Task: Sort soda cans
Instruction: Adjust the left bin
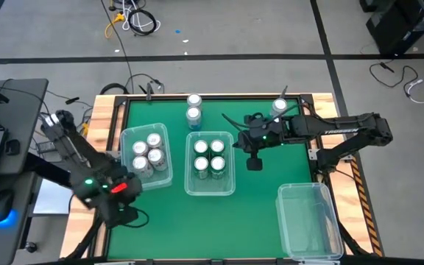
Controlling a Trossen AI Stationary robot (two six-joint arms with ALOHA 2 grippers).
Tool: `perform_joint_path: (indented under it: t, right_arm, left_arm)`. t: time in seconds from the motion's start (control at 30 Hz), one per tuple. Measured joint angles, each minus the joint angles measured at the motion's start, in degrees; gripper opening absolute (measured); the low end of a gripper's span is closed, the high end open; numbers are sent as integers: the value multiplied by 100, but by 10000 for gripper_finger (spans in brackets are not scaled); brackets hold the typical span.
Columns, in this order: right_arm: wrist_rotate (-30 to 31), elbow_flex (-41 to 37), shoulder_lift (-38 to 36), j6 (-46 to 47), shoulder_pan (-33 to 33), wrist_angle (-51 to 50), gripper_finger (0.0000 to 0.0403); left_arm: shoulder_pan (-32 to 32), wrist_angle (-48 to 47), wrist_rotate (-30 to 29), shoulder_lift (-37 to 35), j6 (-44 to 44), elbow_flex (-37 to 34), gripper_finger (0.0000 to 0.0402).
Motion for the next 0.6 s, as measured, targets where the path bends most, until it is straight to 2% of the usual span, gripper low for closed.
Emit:
perform_joint_path:
  t: [0.13, 0.27, 0.4, 0.6]
  right_arm:
    - [154, 0, 20, 180, -120, -111, 0]
    - [160, 0, 120, 186, -252, 1, 0]
    - [160, -4, 153, 159, -419, 82, 0]
    - [166, -4, 151, 30, -630, 298, 0]
  left_arm:
    - [-537, -513, -1502, -180, -619, 414, 0]
    - [-190, -1139, -2433, -448, -1546, 428, 0]
    - [716, -1559, -2519, -665, -1713, 392, 0]
    - [2141, -1332, -2528, -1188, -391, 394, 0]
